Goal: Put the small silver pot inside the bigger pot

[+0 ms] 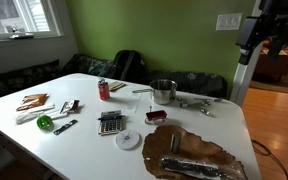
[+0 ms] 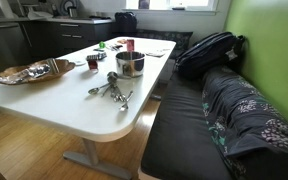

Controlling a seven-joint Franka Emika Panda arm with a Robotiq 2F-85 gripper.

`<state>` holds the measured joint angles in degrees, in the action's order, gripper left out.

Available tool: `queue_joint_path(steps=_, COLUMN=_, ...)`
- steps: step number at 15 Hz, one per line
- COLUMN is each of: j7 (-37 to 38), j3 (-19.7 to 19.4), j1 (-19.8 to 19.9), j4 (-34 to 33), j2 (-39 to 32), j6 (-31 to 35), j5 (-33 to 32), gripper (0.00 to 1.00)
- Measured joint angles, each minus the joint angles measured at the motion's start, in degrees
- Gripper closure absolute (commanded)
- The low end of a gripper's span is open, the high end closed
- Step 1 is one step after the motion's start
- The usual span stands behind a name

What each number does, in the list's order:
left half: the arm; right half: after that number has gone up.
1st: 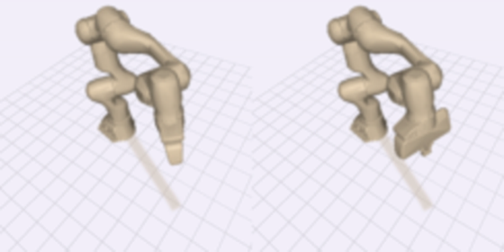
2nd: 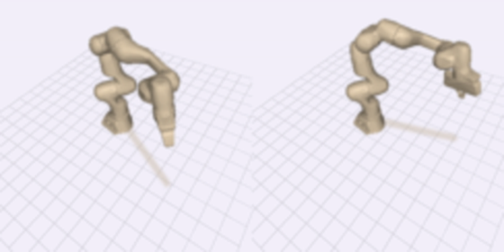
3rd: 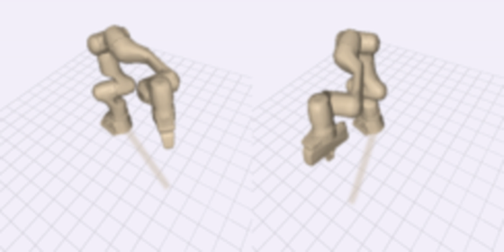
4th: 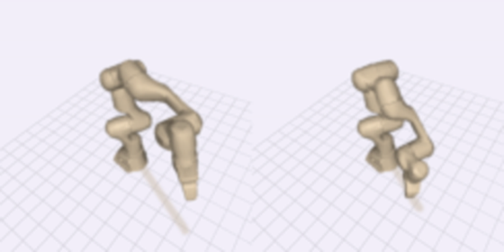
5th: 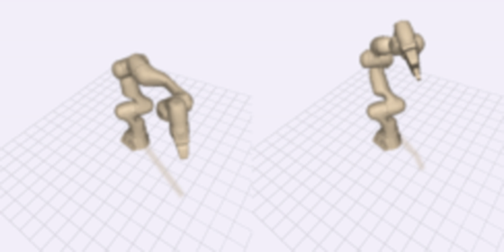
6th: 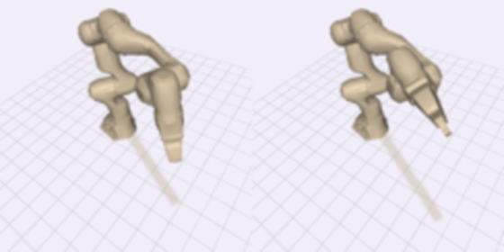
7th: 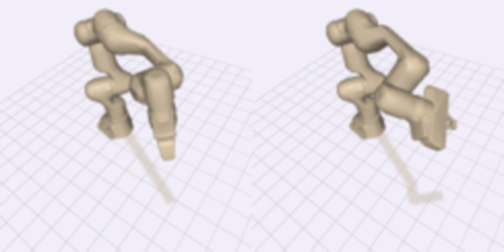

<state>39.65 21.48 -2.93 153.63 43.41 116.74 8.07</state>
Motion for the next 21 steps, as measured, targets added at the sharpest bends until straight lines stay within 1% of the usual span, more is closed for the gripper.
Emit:
queue_joint_path(steps=3, j7=3.18, j3=0.17, j1=6.76, j4=5.54, j2=-2.07, j6=9.86, j5=-7.90, gripper=0.00)
queue_joint_path(steps=6, j7=10.31, j3=2.10, j1=15.79, j4=5.70, j2=-9.20, j6=17.13, j5=-18.92, gripper=0.00)
queue_joint_path(steps=8, j7=15.55, j3=2.96, j1=20.75, j4=5.54, j2=-14.18, j6=18.88, j5=-25.46, gripper=0.00)
queue_joint_path(steps=10, j7=16.92, j3=3.04, j1=22.15, j4=5.11, j2=-16.72, j6=19.30, j5=-27.04, gripper=0.00)
queue_joint_path(steps=13, j7=17.56, j3=3.59, j1=22.14, j4=4.85, j2=-16.74, j6=19.30, j5=-27.13, gripper=0.00)
queue_joint_path(steps=14, j7=17.60, j3=3.04, j1=21.57, j4=4.79, j2=-16.76, j6=19.26, j5=-27.38, gripper=0.00)
queue_joint_path(steps=15, j7=19.00, j3=2.51, j1=21.16, j4=4.51, j2=-16.99, j6=19.26, j5=-28.41, gripper=0.00)
queue_joint_path(steps=17, j7=25.37, j3=2.27, j1=21.73, j4=3.49, j2=-19.05, j6=20.07, j5=-32.25, gripper=0.00)
queue_joint_path(steps=19, j7=31.65, j3=3.84, j1=25.42, j4=1.98, j2=-24.28, j6=24.71, j5=-35.56, gripper=0.00)
queue_joint_path(steps=21, j7=36.76, j3=5.65, j1=29.39, j4=-0.82, j2=-30.88, j6=27.63, j5=-39.07, gripper=0.00)
